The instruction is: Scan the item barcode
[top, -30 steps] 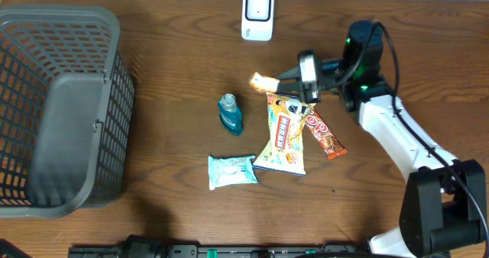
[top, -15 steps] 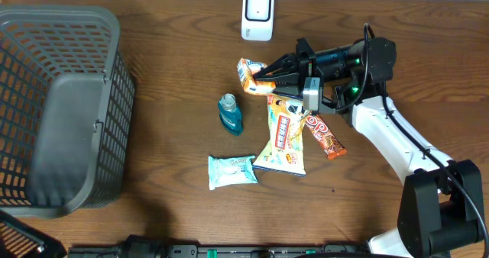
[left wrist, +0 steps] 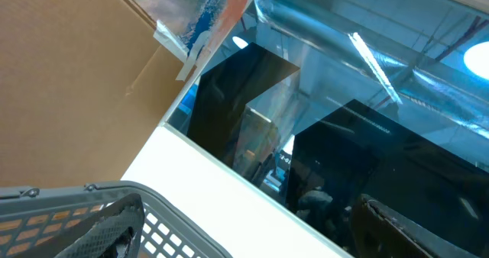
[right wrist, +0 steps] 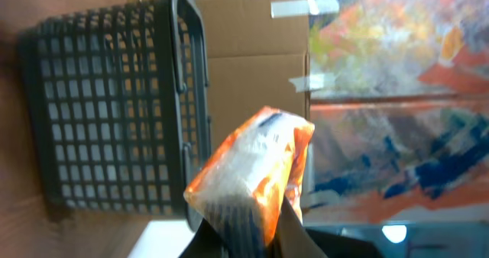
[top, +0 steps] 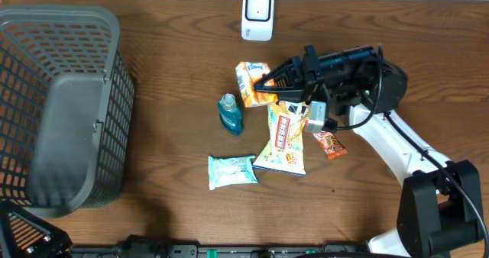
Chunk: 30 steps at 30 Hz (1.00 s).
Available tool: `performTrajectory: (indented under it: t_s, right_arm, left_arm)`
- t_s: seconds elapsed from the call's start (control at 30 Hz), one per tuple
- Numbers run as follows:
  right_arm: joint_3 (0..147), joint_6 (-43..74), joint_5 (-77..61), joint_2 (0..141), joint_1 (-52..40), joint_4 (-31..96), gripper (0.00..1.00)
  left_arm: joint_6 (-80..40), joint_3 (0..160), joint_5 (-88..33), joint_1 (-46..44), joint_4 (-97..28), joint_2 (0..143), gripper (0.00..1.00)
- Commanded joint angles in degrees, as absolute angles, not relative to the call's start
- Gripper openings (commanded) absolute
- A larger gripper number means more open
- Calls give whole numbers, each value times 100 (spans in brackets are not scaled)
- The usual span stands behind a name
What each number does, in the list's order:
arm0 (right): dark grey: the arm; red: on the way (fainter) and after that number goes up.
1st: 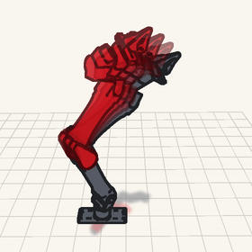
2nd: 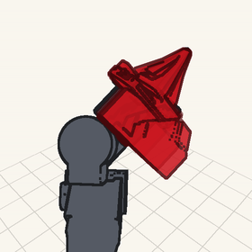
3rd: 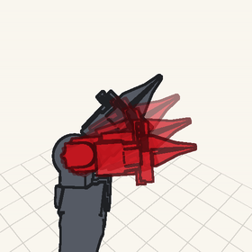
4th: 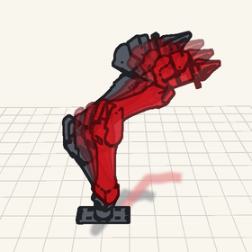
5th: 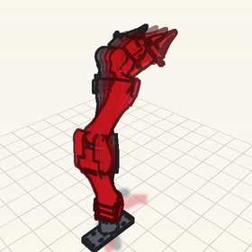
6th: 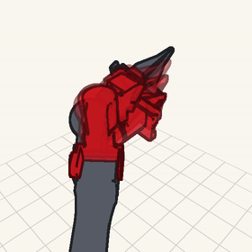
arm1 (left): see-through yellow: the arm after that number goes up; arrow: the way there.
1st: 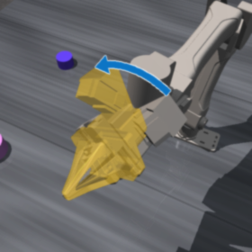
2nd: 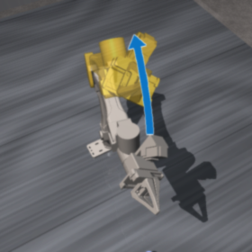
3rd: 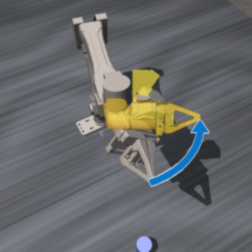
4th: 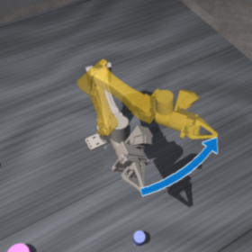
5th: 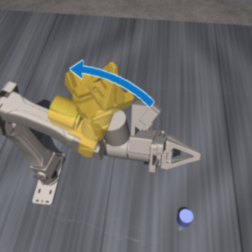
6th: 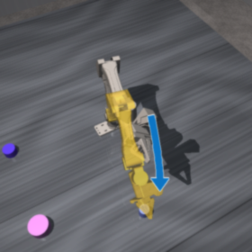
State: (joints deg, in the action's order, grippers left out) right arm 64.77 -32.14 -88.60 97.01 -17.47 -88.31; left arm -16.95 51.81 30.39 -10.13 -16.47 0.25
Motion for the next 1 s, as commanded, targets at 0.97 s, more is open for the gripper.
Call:
performTrajectory:
  t_s: [0.97]
  right_arm:
    - [6504, -228, -8414, 9699, -1354, 937, 1]
  left_arm:
    - [-1728, 5153, 3114, -993, -1614, 19, 86]
